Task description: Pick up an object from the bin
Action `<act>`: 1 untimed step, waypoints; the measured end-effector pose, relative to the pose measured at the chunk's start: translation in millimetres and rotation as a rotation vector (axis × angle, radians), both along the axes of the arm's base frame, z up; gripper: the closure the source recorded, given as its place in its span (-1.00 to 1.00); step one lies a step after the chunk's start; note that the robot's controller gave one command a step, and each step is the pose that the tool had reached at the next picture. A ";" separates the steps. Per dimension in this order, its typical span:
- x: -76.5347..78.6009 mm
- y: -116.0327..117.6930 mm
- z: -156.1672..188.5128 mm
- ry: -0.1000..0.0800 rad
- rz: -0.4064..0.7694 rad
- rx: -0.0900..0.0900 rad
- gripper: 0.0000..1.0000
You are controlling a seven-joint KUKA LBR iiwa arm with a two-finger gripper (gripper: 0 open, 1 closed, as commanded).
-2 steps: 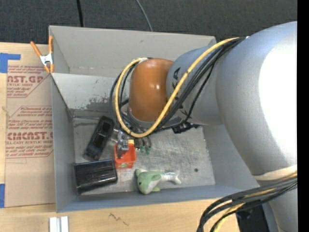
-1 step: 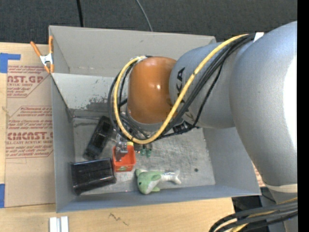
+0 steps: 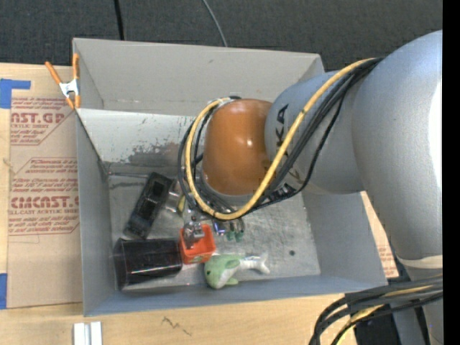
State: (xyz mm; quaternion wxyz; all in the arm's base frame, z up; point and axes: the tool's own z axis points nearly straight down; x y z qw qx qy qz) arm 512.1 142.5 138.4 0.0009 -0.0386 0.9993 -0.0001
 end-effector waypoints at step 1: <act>-1.3 5.9 -57.0 -0.008 0.422 -0.015 1.00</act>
Offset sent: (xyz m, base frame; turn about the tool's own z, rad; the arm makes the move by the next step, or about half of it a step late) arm 0.0000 0.0000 0.0000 0.0000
